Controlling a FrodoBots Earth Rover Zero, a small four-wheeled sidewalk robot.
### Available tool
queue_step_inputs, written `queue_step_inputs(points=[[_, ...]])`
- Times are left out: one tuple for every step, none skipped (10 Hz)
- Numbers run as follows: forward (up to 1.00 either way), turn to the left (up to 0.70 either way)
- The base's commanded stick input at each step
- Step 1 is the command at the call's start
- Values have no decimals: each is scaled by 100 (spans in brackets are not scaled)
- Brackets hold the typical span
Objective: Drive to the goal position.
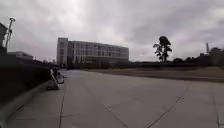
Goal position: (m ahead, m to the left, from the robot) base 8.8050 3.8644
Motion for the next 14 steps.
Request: queue_step_inputs(points=[[85, 23], [85, 9], [85, 2], [85, 7], [85, 15], [85, 23], [85, 31], [85, 30], [85, 16], [85, 3], [85, 2], [85, 2], [85, 2], [85, 2]])
